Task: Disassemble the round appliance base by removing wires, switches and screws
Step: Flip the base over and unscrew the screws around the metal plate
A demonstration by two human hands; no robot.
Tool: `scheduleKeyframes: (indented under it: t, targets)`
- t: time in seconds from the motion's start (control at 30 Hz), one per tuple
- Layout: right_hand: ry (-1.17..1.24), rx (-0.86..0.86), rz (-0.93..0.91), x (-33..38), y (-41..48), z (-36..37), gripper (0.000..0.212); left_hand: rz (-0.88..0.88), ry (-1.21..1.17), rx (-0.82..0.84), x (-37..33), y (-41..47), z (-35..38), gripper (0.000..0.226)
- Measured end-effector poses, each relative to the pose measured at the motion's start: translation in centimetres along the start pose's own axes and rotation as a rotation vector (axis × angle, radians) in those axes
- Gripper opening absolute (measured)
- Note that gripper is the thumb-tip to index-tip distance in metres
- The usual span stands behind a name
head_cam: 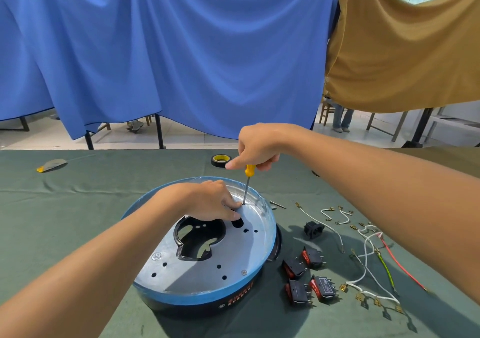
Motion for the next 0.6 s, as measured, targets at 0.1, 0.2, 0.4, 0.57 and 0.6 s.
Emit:
scheduleKeyframes:
  t: [0.1,0.2,0.4,0.57,0.6]
  targets:
    - [-0.080,-0.141,-0.015,0.2,-0.1,0.1,0.040,-0.007,-0.003,0.001,-0.2,-0.2,0.0,0.046]
    - [-0.068,-0.157,-0.025,0.6,-0.4,0.2,0.021,-0.013,-0.005,-0.002,-0.3,-0.3,-0.1,0.046]
    - [0.046,-0.069,-0.082,0.6,-0.2,0.1,0.029,-0.003,0.002,0.005,-0.4,-0.2,0.0,0.046]
    - [0.068,-0.084,0.001,-0.7,0.5,0.3,0.055,-0.015,0.003,0.017,-0.4,-0.1,0.0,0.047]
    - [0.085,-0.085,0.008,-0.9,0.6,0.3,0.053,-0.018,0.000,0.017,-0.3,-0.1,-0.1,0.047]
Point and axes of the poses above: each hand's wrist, its own y-axis towards the middle knuckle, its own z-axis out of the palm, x = y × z, the point moved 7 cm from there along y, towards the middle knuckle, and after that the axes turned 12 degrees about z, right-handed, at the moved point
